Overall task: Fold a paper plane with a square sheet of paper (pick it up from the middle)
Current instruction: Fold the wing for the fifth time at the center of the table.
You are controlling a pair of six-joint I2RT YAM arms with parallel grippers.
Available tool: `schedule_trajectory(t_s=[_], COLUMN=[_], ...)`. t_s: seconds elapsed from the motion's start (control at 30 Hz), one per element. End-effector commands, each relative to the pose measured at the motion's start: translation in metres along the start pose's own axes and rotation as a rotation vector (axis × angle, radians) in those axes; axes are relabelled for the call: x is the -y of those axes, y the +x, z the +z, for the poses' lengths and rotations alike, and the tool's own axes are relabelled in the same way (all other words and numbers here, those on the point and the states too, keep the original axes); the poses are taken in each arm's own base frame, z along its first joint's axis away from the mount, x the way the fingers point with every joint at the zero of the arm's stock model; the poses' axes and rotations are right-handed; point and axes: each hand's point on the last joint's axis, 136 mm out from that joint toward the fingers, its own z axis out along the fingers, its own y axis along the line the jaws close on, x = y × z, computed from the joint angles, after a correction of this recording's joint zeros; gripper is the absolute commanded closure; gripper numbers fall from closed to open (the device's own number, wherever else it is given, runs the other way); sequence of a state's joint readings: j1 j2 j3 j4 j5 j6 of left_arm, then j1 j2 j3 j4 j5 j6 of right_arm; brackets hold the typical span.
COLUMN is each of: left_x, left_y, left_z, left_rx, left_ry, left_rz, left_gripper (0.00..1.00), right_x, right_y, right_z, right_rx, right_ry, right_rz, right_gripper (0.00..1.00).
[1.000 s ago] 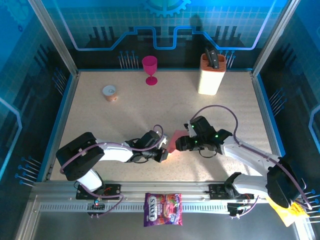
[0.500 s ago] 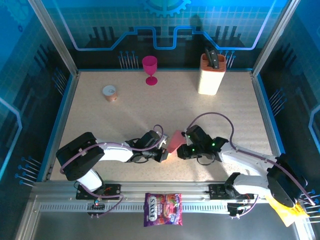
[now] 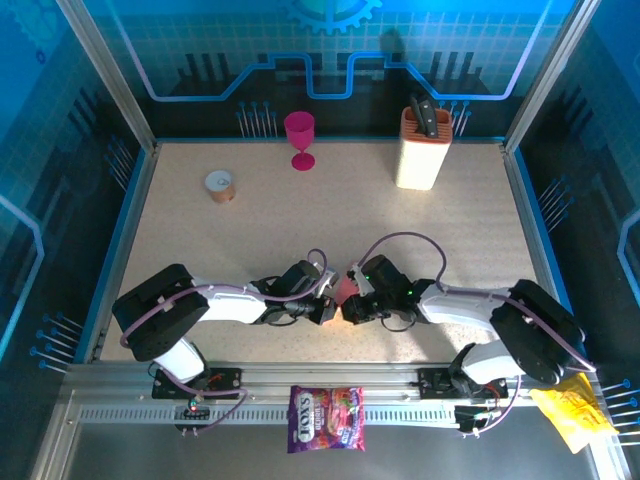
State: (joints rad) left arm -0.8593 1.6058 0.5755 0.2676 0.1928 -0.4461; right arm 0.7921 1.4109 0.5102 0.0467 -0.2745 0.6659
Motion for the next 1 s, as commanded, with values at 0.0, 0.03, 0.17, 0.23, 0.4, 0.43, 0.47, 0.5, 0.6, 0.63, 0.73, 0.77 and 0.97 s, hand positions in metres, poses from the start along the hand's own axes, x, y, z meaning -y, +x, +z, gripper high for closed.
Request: schedule_trajectory(t_s=[0.0, 0.03, 0.17, 0.23, 0.4, 0.43, 0.47, 0.5, 0.6, 0.63, 0.73, 0.77, 0.97], left_x=[0.001, 0.001, 0.001, 0.002, 0.001, 0.002, 0.002, 0.002, 0.002, 0.002, 0.003, 0.002, 0.0], left_y=[0.001, 0.002, 0.002, 0.002, 0.004, 0.004, 0.004, 0.004, 0.004, 0.004, 0.003, 0.004, 0.007], left_z=[0.003, 0.003, 0.004, 0.004, 0.005, 0.005, 0.005, 0.005, 0.006, 0.006, 0.006, 0.006, 0.009], left_rx=[-0.032, -0.035, -0.044, -0.045, -0.051, -0.053, -0.053, -0.055, -0.054, -0.052, -0.051, -0.053, -0.065], left_ry=[0.008, 0.009, 0.012, 0.014, 0.016, 0.019, 0.02, 0.021, 0.023, 0.024, 0.025, 0.023, 0.017], left_rz=[-0.009, -0.008, -0.005, -0.002, -0.003, -0.001, -0.001, -0.002, -0.001, 0.0, 0.001, 0.001, -0.013], left_gripper=[1.0, 1.0, 1.0, 1.0, 1.0, 1.0, 1.0, 1.0, 1.0, 1.0, 1.0, 1.0, 1.0], right_x=[-0.014, -0.012, -0.009, -0.007, 0.001, 0.001, 0.003, 0.005, 0.01, 0.011, 0.017, 0.018, 0.025], right_y=[-0.01, -0.011, -0.018, -0.023, -0.032, -0.035, -0.037, -0.039, -0.046, -0.048, -0.052, -0.053, -0.059], right_z=[0.006, 0.008, 0.008, 0.008, 0.001, -0.001, -0.004, -0.007, -0.013, -0.015, -0.017, -0.018, -0.024], right_rx=[0.032, 0.036, 0.057, 0.07, 0.106, 0.116, 0.127, 0.138, 0.157, 0.16, 0.17, 0.174, 0.198], right_ry=[-0.053, -0.047, -0.036, -0.03, -0.022, -0.025, -0.024, -0.02, -0.023, -0.02, -0.006, -0.002, 0.018], right_rz=[-0.011, -0.008, 0.013, 0.027, 0.067, 0.073, 0.079, 0.089, 0.111, 0.115, 0.131, 0.136, 0.151], right_gripper=[0.94, 0.94, 0.96, 0.98, 0.99, 0.99, 1.0, 0.99, 0.99, 0.99, 0.99, 0.99, 0.98])
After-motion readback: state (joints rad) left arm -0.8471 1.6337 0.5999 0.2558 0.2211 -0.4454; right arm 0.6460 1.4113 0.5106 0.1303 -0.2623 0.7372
